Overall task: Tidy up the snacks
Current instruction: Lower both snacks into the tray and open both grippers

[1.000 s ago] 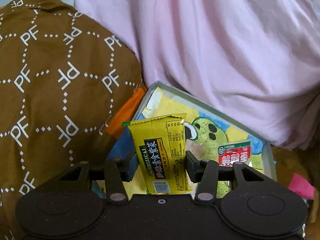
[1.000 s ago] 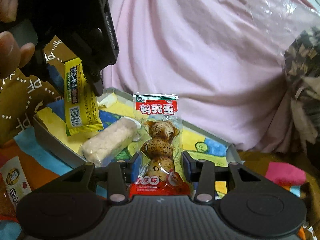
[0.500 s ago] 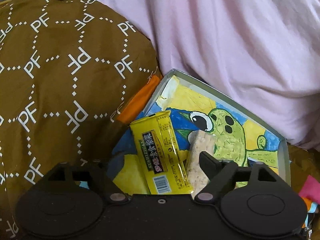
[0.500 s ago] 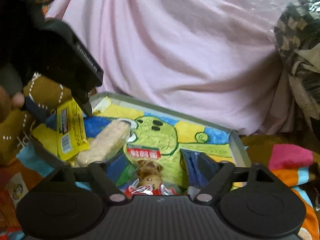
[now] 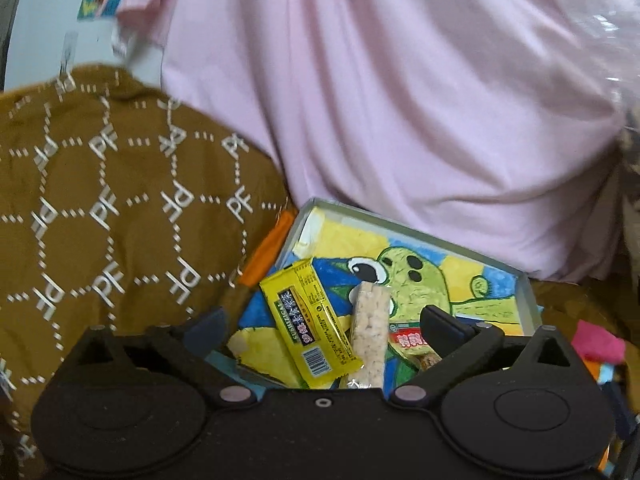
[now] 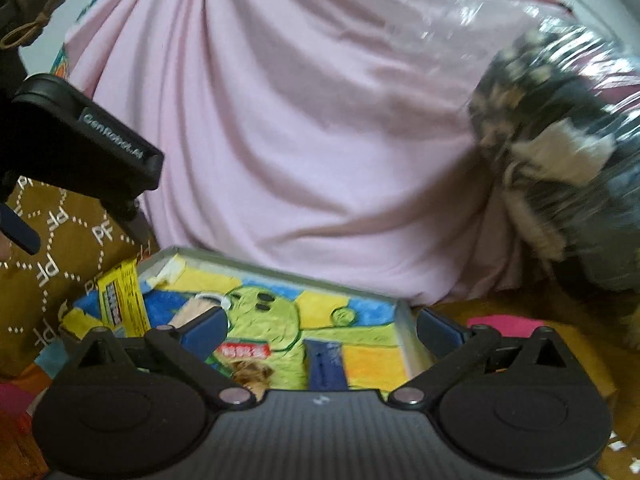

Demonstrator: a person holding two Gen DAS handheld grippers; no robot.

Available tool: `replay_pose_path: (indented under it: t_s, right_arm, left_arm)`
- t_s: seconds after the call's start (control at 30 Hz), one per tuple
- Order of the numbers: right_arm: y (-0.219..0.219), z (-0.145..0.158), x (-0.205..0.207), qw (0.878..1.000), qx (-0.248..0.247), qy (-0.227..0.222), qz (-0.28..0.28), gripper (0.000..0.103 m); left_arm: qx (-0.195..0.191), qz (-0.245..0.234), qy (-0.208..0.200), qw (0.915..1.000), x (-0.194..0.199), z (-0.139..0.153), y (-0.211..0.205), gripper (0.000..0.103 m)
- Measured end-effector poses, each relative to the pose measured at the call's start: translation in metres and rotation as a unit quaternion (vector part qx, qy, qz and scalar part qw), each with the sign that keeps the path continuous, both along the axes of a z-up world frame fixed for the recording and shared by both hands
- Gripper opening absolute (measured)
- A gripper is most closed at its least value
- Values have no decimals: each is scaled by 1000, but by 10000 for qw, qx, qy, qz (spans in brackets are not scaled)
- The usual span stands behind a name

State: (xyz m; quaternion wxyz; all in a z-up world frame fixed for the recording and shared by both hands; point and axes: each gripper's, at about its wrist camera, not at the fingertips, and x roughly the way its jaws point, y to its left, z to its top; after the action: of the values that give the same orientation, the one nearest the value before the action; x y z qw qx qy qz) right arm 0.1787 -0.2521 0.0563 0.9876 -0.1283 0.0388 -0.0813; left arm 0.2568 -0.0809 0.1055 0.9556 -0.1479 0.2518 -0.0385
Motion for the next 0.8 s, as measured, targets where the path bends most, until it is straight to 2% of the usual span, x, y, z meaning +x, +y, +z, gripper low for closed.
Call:
replay_pose_path:
  t_s: [0.3,0.53,0.8]
  right_arm:
    - [0,21,-48,9992,145,-342,-164,103]
    - [2,21,-87,9992,248,-209,-232,103]
    - [8,11,-131,9988,444,119,-148,103]
  left_arm:
    - [373,-77,-313,9988,-54,8,9,102]
    - [514,-74,-386,9979,-95,5,19,102]
    - [688,-118,-394,9968,-140,-16,32,102]
